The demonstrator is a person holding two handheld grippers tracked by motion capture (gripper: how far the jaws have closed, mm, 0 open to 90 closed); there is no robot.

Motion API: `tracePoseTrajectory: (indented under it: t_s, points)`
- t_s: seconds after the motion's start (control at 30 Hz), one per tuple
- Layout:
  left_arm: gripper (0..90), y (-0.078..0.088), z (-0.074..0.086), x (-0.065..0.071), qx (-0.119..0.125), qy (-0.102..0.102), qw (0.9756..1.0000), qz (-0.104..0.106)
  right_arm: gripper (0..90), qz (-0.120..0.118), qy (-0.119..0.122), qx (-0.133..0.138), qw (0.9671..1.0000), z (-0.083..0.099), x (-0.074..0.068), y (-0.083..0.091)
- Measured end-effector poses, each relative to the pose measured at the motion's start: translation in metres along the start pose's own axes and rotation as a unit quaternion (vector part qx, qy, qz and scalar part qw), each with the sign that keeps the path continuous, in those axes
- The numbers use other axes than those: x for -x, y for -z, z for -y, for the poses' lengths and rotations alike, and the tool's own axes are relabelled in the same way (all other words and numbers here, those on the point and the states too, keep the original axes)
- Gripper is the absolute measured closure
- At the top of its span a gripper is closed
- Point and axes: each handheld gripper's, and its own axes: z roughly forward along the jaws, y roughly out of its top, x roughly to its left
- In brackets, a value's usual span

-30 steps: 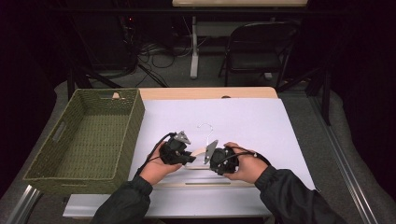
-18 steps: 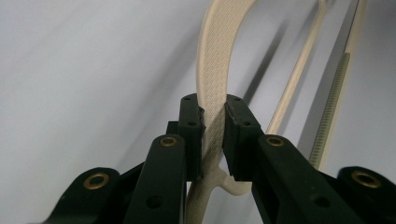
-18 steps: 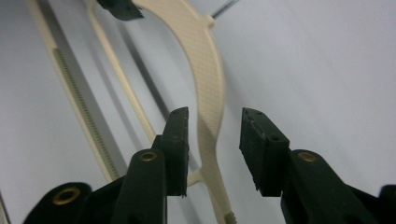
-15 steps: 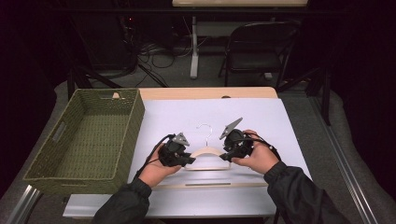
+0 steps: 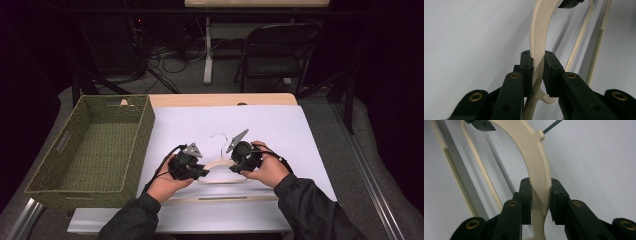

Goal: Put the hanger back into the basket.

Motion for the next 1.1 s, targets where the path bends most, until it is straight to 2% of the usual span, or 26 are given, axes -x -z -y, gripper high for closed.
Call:
tracePoseTrajectory:
  t_s: [0.23,0.3,0.33,0.4,0.53,0.57,0.6,0.63,0.7,0.8,0.87,1.03,1.1]
  points:
    - [80.8,0.015,-0.001,0.005,0.02,0.0,0.9998,0.004,74.8,0.028,0.03,0.031,0.9987,-0.004,-0.007,0.013]
    - [81.2,0.017,-0.001,0.006,0.021,-0.001,0.9998,0.004,74.8,0.031,0.031,0.035,0.9984,-0.004,-0.008,0.014]
    - [81.4,0.021,-0.003,0.009,0.023,-0.001,0.9997,0.006,74.5,0.043,0.047,0.04,0.9972,-0.005,-0.01,0.018]
    - [81.5,0.024,-0.003,0.01,0.024,-0.006,0.9997,0.007,74.4,0.047,0.051,0.039,0.9968,-0.006,-0.012,0.02]
    - [77.4,0.029,-0.003,0.015,0.02,-0.015,0.9996,0.016,74.9,0.051,0.086,0.051,0.9937,-0.006,-0.016,0.025]
    - [72.0,0.029,-0.002,0.015,0.009,-0.021,0.9995,0.024,75.8,0.05,0.1,0.052,0.9924,-0.005,-0.019,0.025]
    - [70.4,0.029,-0.002,0.015,0.009,-0.021,0.9995,0.024,75.8,0.05,0.1,0.052,0.9924,-0.005,-0.019,0.025]
    - [68.5,0.028,-0.001,0.014,0.001,-0.021,0.9994,0.029,76.1,0.058,0.113,0.051,0.9906,-0.004,-0.023,0.026]
    - [66.3,0.026,0.002,0.009,-0.01,-0.013,0.9992,0.036,76.1,0.06,0.118,0.051,0.9899,-0.003,-0.024,0.026]
    - [64.3,0.025,0.004,0.006,-0.022,-0.014,0.9988,0.042,76.1,0.061,0.118,0.053,0.9897,-0.003,-0.025,0.027]
    - [63.9,0.022,0.008,0.004,-0.035,-0.017,0.998,0.05,76.0,0.06,0.118,0.052,0.9898,-0.002,-0.025,0.027]
    - [65.7,0.019,0.011,0.004,-0.049,-0.024,0.9971,0.052,76.0,0.06,0.117,0.052,0.9899,-0.002,-0.026,0.027]
    - [72.6,0.018,0.011,0.003,-0.057,-0.029,0.9967,0.05,75.9,0.059,0.115,0.053,0.9902,-0.002,-0.026,0.027]
